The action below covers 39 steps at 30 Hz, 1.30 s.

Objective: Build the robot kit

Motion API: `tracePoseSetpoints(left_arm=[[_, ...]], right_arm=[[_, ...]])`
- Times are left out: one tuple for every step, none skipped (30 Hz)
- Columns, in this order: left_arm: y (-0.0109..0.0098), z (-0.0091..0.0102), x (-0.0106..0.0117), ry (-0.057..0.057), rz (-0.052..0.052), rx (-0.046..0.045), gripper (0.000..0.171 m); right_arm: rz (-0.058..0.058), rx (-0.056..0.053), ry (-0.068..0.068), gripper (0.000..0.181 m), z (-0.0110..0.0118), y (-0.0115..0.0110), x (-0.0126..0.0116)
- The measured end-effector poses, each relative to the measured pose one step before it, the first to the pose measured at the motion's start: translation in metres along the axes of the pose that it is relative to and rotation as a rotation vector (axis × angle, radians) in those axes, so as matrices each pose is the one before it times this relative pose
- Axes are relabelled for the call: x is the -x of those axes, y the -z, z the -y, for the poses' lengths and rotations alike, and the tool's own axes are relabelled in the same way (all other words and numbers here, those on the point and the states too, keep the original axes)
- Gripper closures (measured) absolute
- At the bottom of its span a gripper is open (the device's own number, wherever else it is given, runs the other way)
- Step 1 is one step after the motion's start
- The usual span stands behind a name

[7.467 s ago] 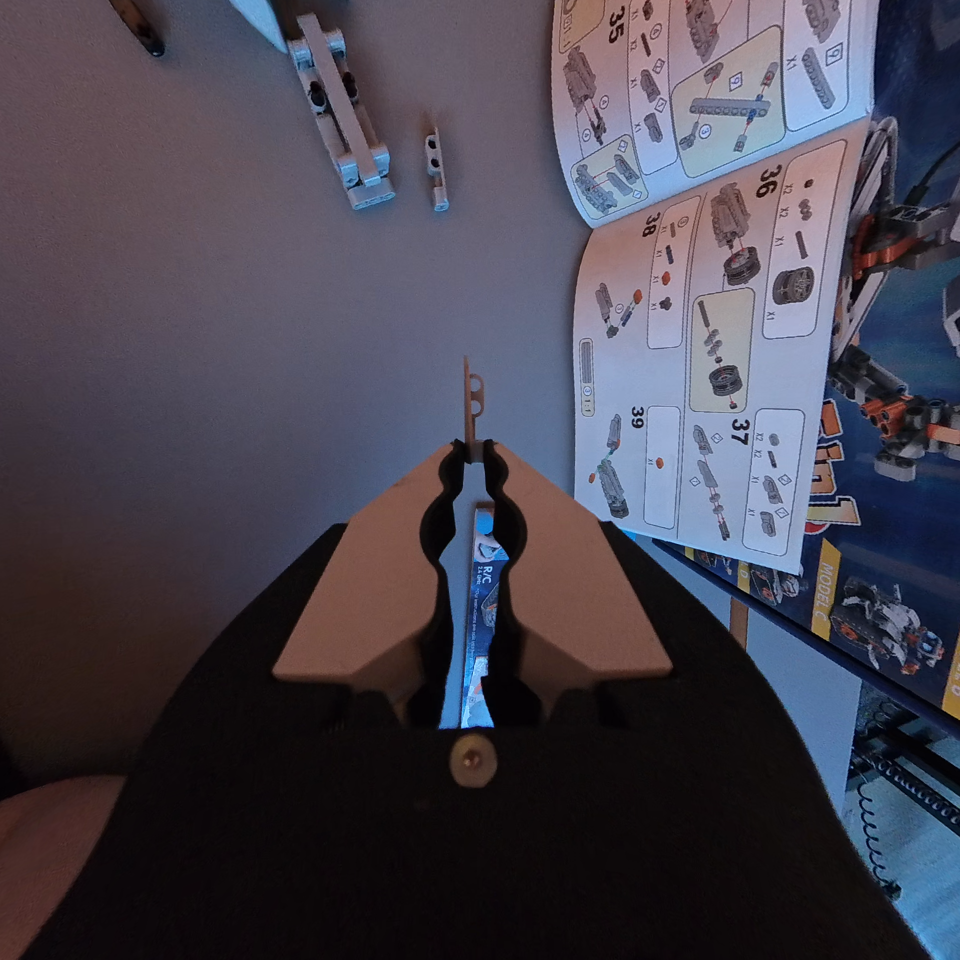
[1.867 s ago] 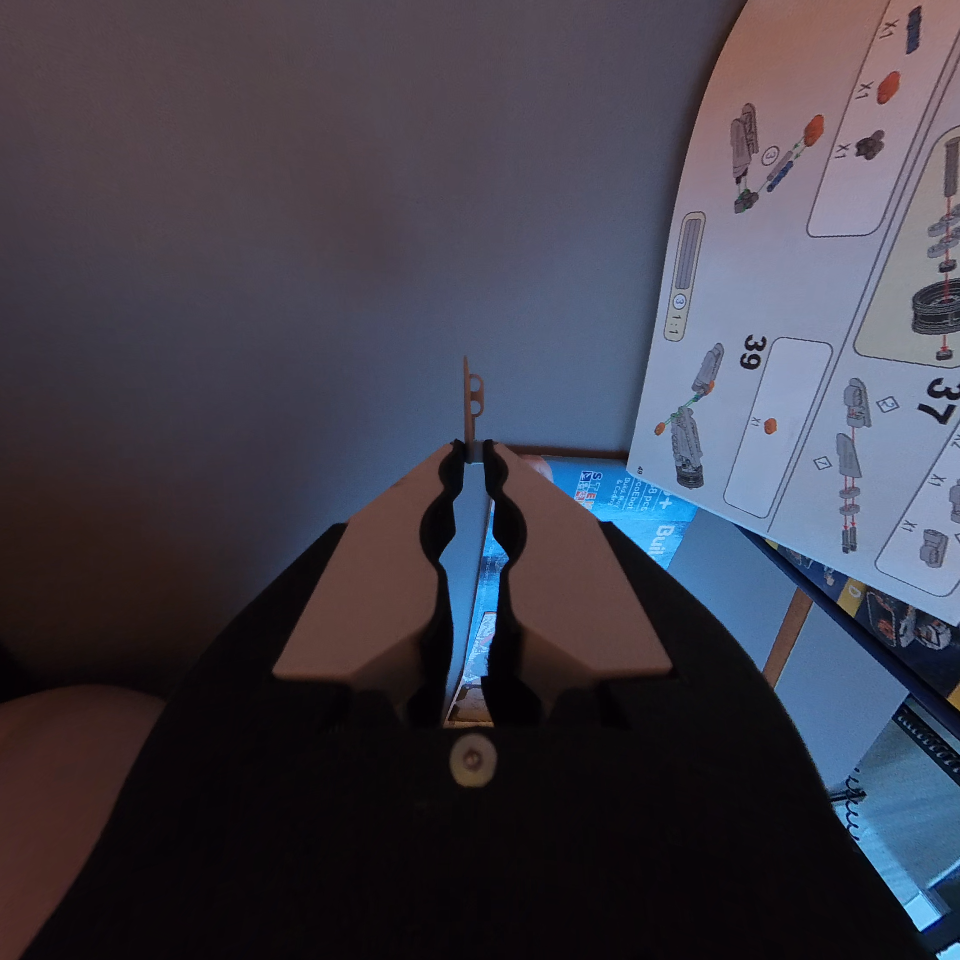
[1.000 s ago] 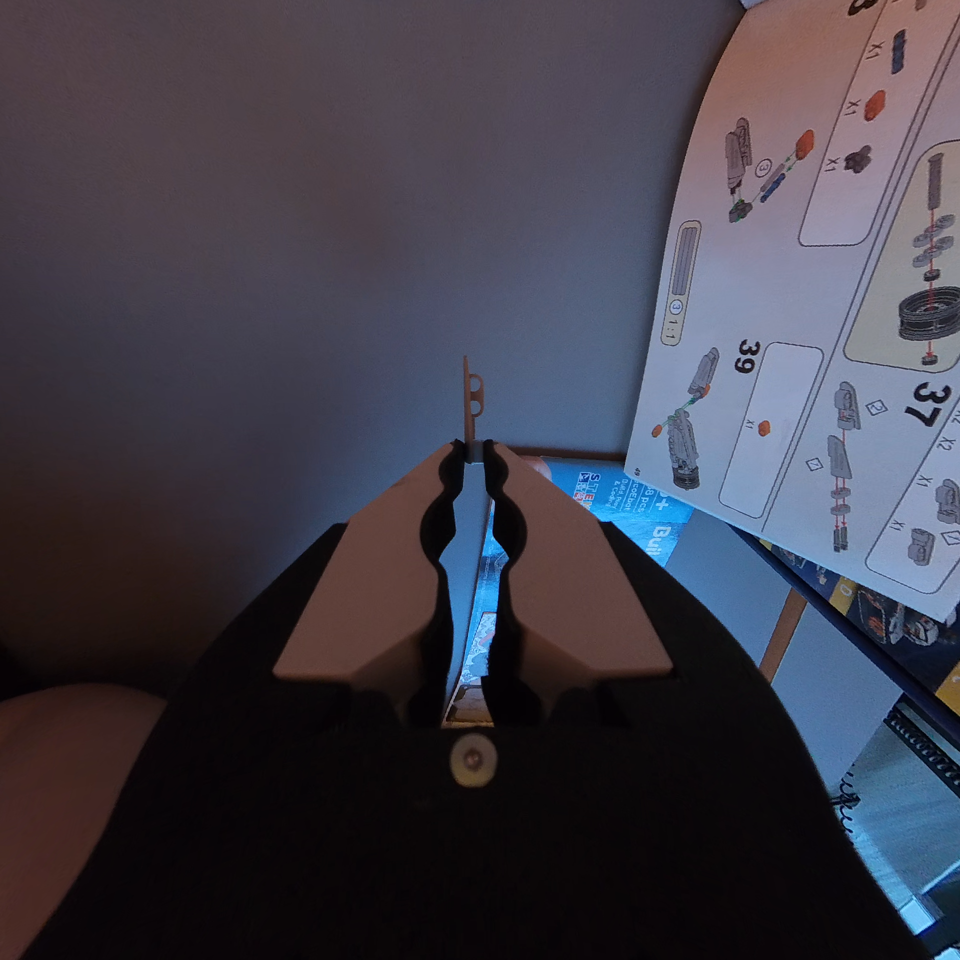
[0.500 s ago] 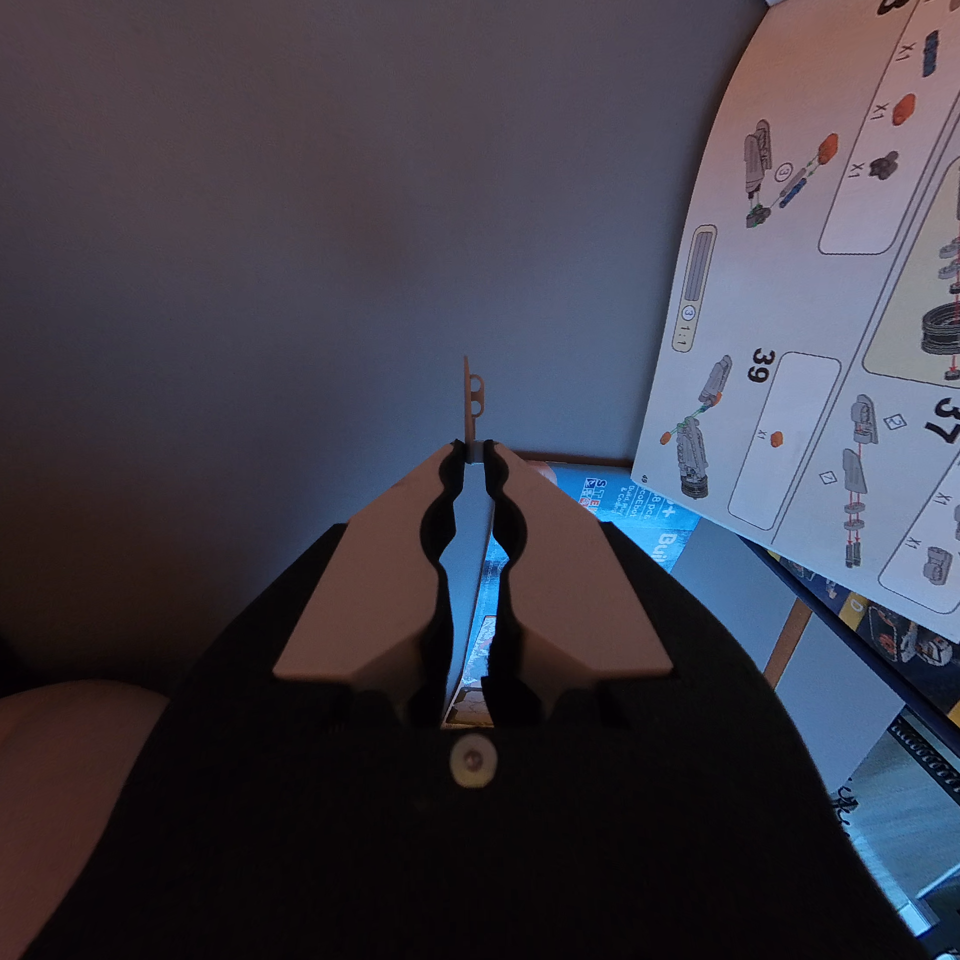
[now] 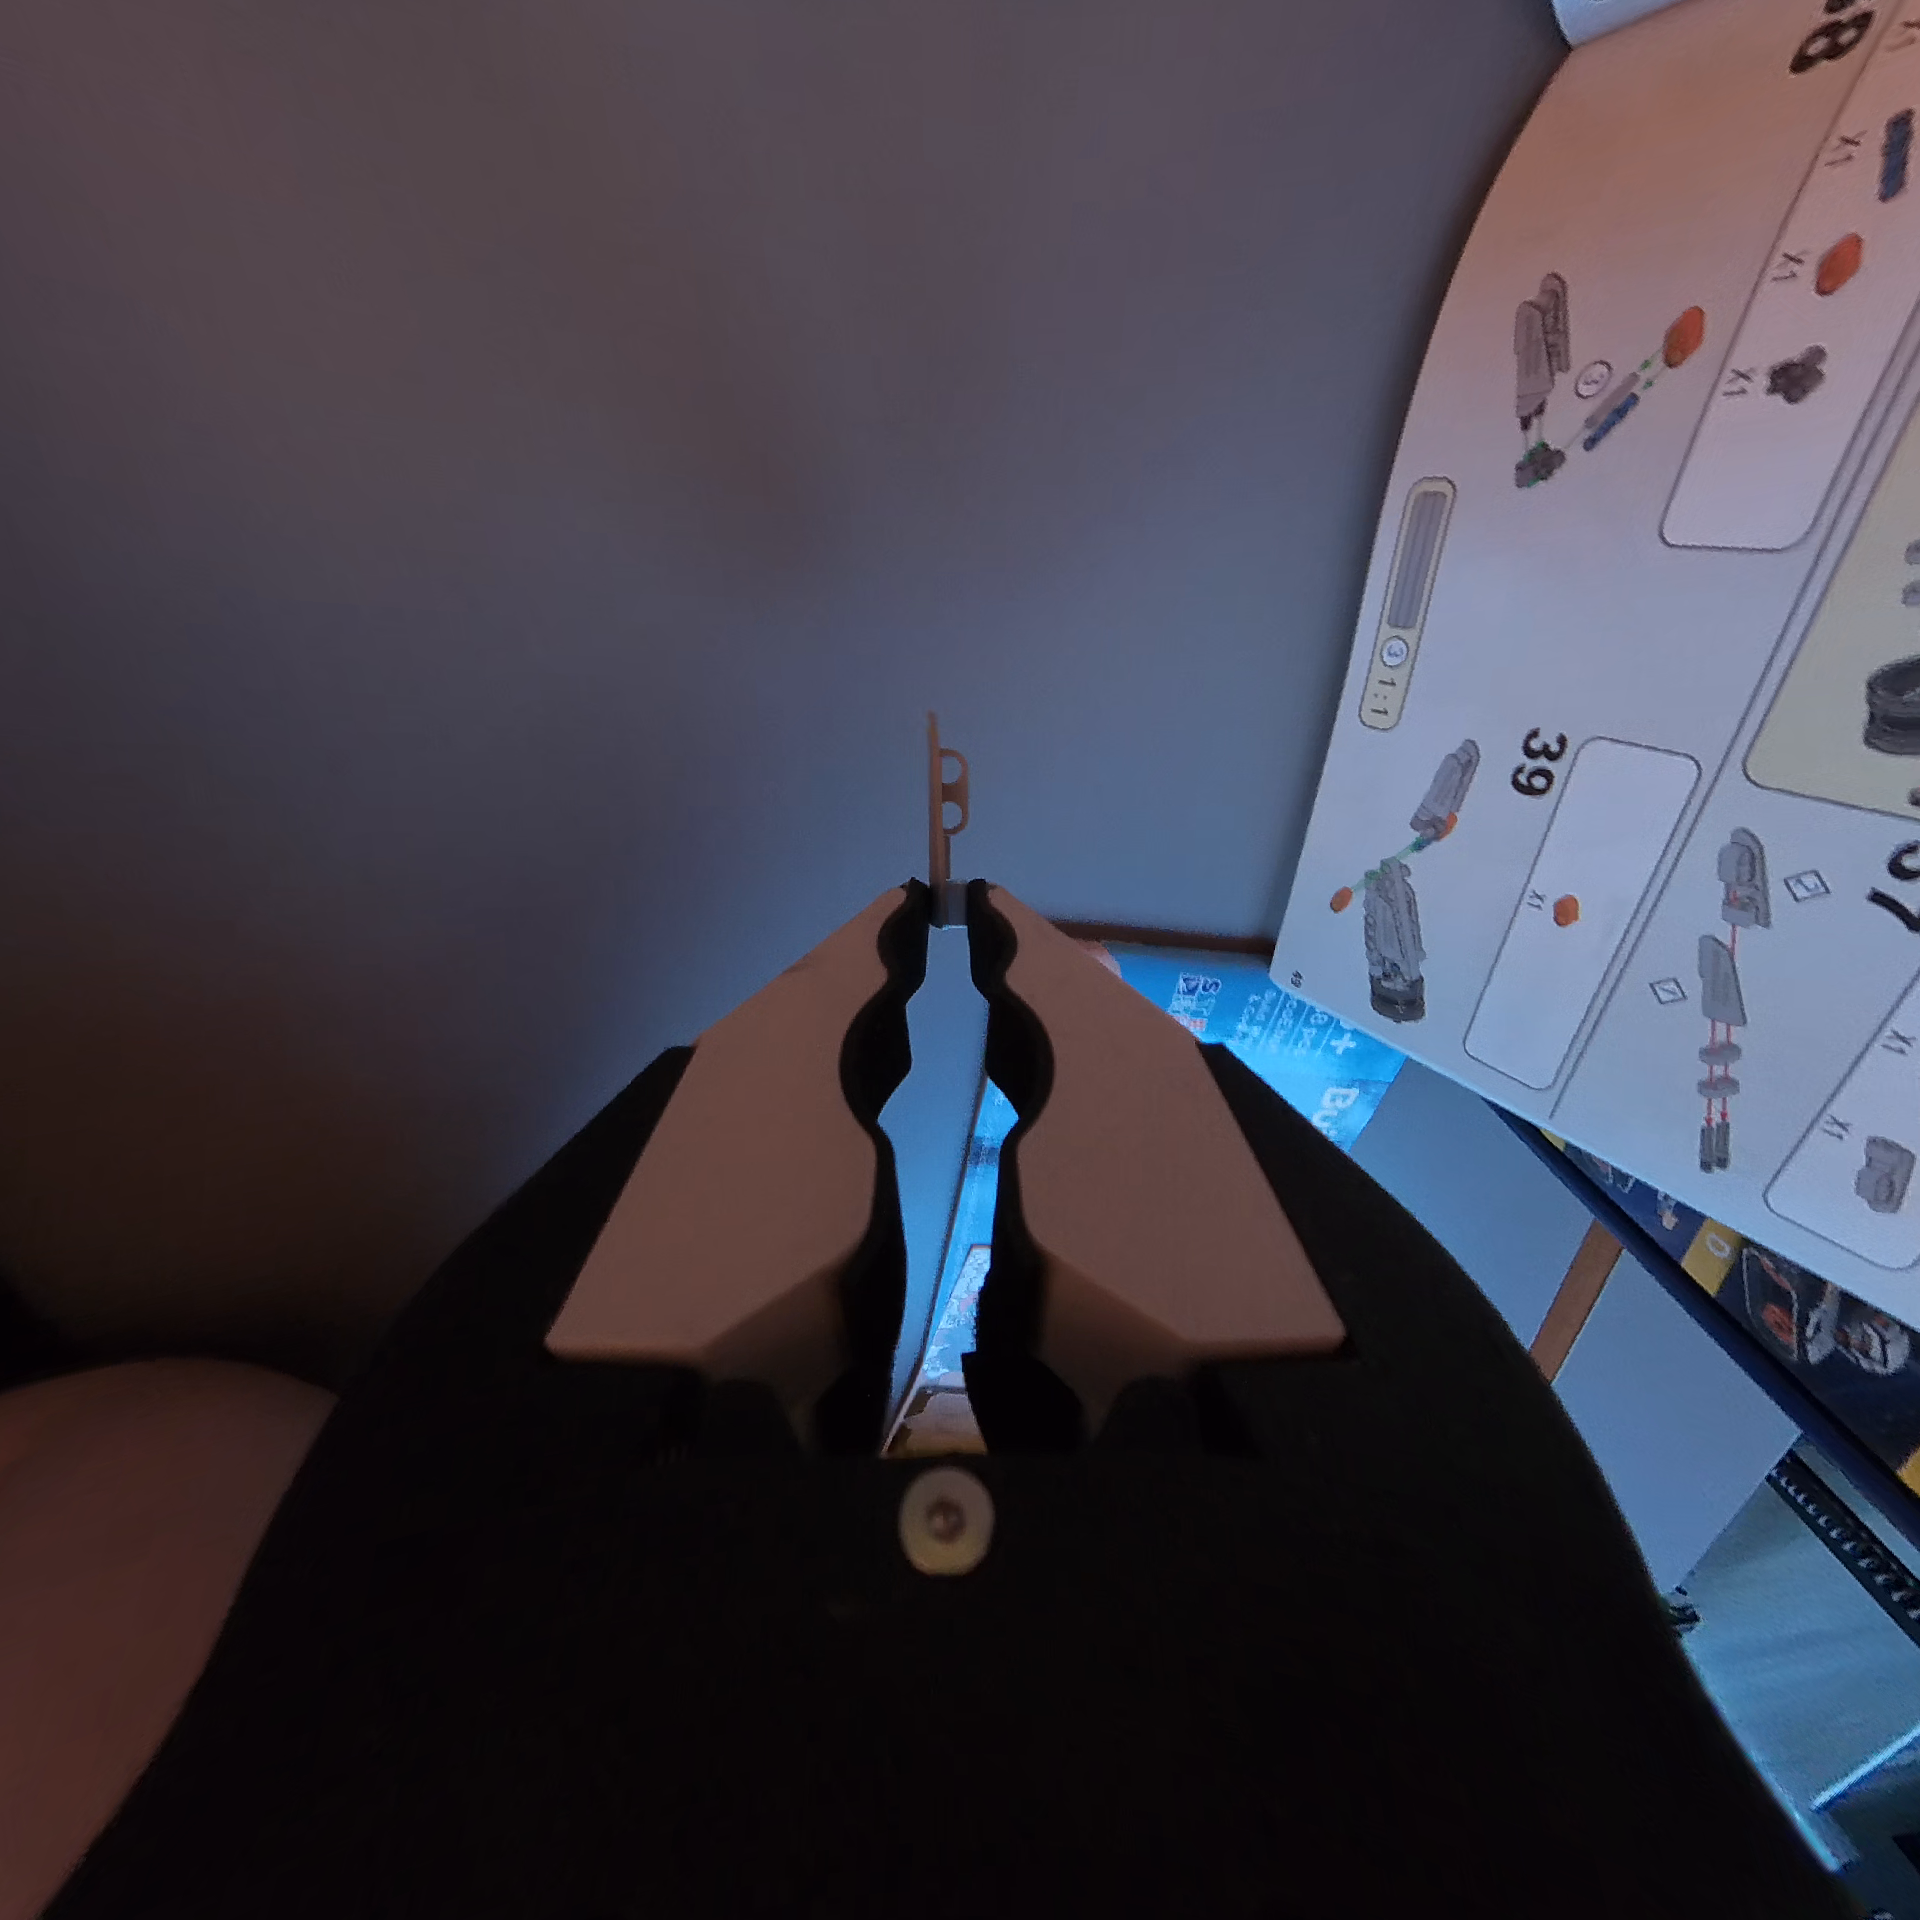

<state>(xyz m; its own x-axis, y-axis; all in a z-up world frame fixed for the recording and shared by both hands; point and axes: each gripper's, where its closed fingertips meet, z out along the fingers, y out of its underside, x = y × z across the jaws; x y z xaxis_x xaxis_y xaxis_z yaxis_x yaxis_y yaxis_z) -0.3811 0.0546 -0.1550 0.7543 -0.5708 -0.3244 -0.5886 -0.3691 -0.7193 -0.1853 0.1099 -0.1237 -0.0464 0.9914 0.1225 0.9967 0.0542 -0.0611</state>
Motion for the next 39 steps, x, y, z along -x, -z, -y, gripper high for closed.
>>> tracePoseSetpoints(left_arm=[[0.0, -0.0001, -0.00005, 0.0014, -0.0011, 0.00016, 0.142], [-0.00004, -0.00003, -0.00008, 0.001, -0.001, 0.00005, 0.142], [0.00004, -0.00007, -0.00017, 0.0009, -0.0013, 0.00011, 0.142], [0.00001, -0.00002, -0.00012, 0.0003, -0.0007, 0.00011, 0.142], [0.00009, -0.00007, 0.00001, -0.0004, 0.0003, 0.00026, 0.142], [0.00004, -0.00008, 0.00012, -0.0003, 0.0002, 0.00017, 0.142], [0.0, 0.0, -0.00014, 0.0006, -0.0007, -0.00001, 0.143], [-0.00002, -0.00008, -0.00004, 0.0011, -0.0012, -0.00002, 0.143], [-0.00012, 0.00001, -0.00001, 0.0014, -0.0008, 0.00002, 0.143], [0.00003, -0.00017, 0.0002, 0.0016, 0.0002, 0.00023, 0.143], [0.0, -0.00002, 0.00025, 0.002, 0.0006, 0.00038, 0.143], [-0.00006, -0.0001, 0.00013, 0.0021, -0.0004, -0.00003, 0.143], [-0.00011, 0.0, 0.00004, 0.0019, -0.0007, -0.00026, 0.143], [-0.00003, -0.00004, 0.0, 0.0013, -0.0008, -0.00025, 0.143], [-0.00005, 0.0, -0.00005, 0.001, -0.0008, -0.00014, 0.143], [0.00003, -0.00006, -0.00003, 0.0007, -0.0004, 0.00001, 0.143], [0.0, 0.0, -0.00004, 0.0001, -0.0003, -0.00002, 0.143], [0.00002, -0.00004, 0.00004, -0.0003, -0.0005, -0.0001, 0.143], [-0.00003, -0.00012, -0.00037, -0.0028, -0.0017, 0.0001, 0.145], [0.00002, -0.00028, -0.00043, -0.0056, -0.0008, 0.00028, 0.148], [-0.00005, -0.00007, -0.00008, -0.0047, 0.0015, -0.00044, 0.148], [0.0, 0.00002, -0.00019, -0.002, 0.0009, 0.00047, 0.149], [-0.00004, -0.00003, 0.00002, 0.0003, 0.0004, 0.0009, 0.149], [0.00004, 0.00001, 0.00001, 0.001, -0.0001, 0.00068, 0.149], [0.00006, -0.00003, 0.00011, 0.0013, -0.0003, 0.00014, 0.149], [-0.00005, -0.00011, 0.00018, 0.0018, -0.0002, 0.00007, 0.148], [0.00009, -0.00009, 0.00015, 0.002, -0.0002, 0.00018, 0.148], [-0.00001, 0.0, 0.00017, 0.0019, -0.0005, -0.00017, 0.148], [-0.00002, -0.00006, -0.00002, 0.0018, -0.0008, -0.00016, 0.147], [0.00005, -0.00001, 0.00004, 0.0016, -0.0006, 0.00006, 0.147], [0.00001, -0.00012, 0.00003, 0.0012, -0.0007, 0.00029, 0.147], [0.00004, -0.00009, 0.0, 0.0016, -0.0013, 0.00085, 0.147], [0.00007, -0.00016, -0.00017, 0.0025, -0.0021, 0.00138, 0.148], [0.0002, -0.00031, -0.0001, 0.0024, -0.0023, 0.00134, 0.148], [0.00027, -0.00033, 0.00009, 0.0011, -0.0012, 0.00125, 0.148], [0.00039, -0.00037, 0.00026, 0.0001, 0.0009, 0.00139, 0.148], [0.00051, -0.0003, 0.00052, 0.0, 0.0018, 0.00032, 0.148], [0.00052, 0.00018, 0.00037, 0.0009, 0.0012, -0.00236, 0.148], [0.00061, 0.0005, 0.00025, 0.0014, 0.0, -0.00432, 0.148]], right_arm=[[0.0029, 0.0026, 0.0042, 0.174, 0.0008, -0.001, 0.0009], [0.0025, 0.0038, 0.0048, 0.174, 0.00073, -0.00101, 0.00089], [0.0026, 0.0035, 0.0054, 0.174, 0.00059, -0.0009, 0.00096], [0.0027, 0.0018, 0.0048, 0.175, 0.00066, -0.00072, 0.00098], [0.0016, 0.0008, 0.0035, 0.174, 0.00062, -0.00041, 0.00068], [0.0004, 0.0, 0.002, 0.174, 0.00041, -0.00019, 0.00022], [0.0002, -0.0007, 0.0003, 0.174, 0.00031, -0.00005, 0.00009], [0.0006, -0.0011, -0.0001, 0.174, 0.00035, -0.00019, 0.00008], [0.0003, -0.0005, 0.0007, 0.174, 0.00016, -0.00015, -0.0001], [0.0003, 0.0, 0.001, 0.174, 0.00017, -0.00042, -0.0001], [0.0004, 0.0006, 0.0, 0.174, 0.00018, -0.00049, -0.00012], [0.0015, 0.0017, -0.0004, 0.174, 0.0003, -0.00073, 0.00008], [0.0023, 0.0029, 0.0015, 0.174, 0.00015, -0.00071, 0.00037], [0.0015, 0.0023, 0.0032, 0.174, 0.00027, -0.00072, 0.00043], [0.0009, 0.0012, 0.0028, 0.174, 0.00033, -0.00049, 0.00034], [0.0011, 0.0004, 0.0013, 0.174, 0.00026, -0.00025, 0.00036], [0.0004, -0.0003, 0.0004, 0.174, 0.00033, -0.00013, 0.00002], [-0.0007, -0.0008, 0.0003, 0.174, 0.00012, 0.00006, -0.00003], [-0.0002, -0.001, 0.0001, 0.174, 0.00013, 0.00002, -0.00014], [0.0001, -0.0007, -0.0005, 0.174, 0.0, 0.00004, -0.00006], [-0.0001, 0.0001, -0.0006, 0.174, -0.00003, -0.00011, -0.00016], [0.0002, 0.0, -0.0001, 0.174, -0.00003, -0.00022, -0.00014], [0.0008, 0.0001, 0.0002, 0.174, 0.00016, -0.00031, 0.00002], [0.0, 0.0002, 0.0007, 0.174, 0.00024, -0.00041, -0.00013], [-0.0012, -0.0002, 0.0017, 0.174, 0.00051, -0.00044, -0.0003], [-0.0035, -0.0043, 0.0053, 0.174, 0.00186, -0.00009, -0.00029], [-0.0032, -0.0199, 0.0109, 0.174, 0.00518, 0.00082, 0.00047], [0.003, -0.0355, 0.0155, 0.174, 0.00927, 0.00171, 0.00252], [0.0097, -0.0472, 0.0251, 0.174, 0.01329, 0.00172, 0.00485], [0.0118, -0.0517, 0.0374, 0.175, 0.01506, 0.00085, 0.00614], [0.0115, -0.0445, 0.0417, 0.175, 0.01403, -0.00098, 0.00615], [0.0111, -0.0237, 0.0328, 0.175, 0.01021, -0.00306, 0.00531], [0.0047, -0.0008, 0.0241, 0.175, 0.00556, -0.00372, 0.00333], [-0.0058, 0.0074, 0.0171, 0.175, 0.00221, -0.00282, 0.00071], [-0.0196, 0.0046, 0.0026, 0.175, 0.00003, -0.00064, -0.003], [-0.0294, -0.0066, -0.0198, 0.174, -0.00068, 0.00222, -0.00698], [-0.0376, -0.0203, -0.0414, 0.175, -0.00074, 0.00463, -0.01071], [-0.0385, -0.0352, -0.0558, 0.175, 0.00014, 0.00633, -0.01295], [-0.0332, -0.042, -0.0593, 0.175, 0.00086, 0.00655, -0.01295]])
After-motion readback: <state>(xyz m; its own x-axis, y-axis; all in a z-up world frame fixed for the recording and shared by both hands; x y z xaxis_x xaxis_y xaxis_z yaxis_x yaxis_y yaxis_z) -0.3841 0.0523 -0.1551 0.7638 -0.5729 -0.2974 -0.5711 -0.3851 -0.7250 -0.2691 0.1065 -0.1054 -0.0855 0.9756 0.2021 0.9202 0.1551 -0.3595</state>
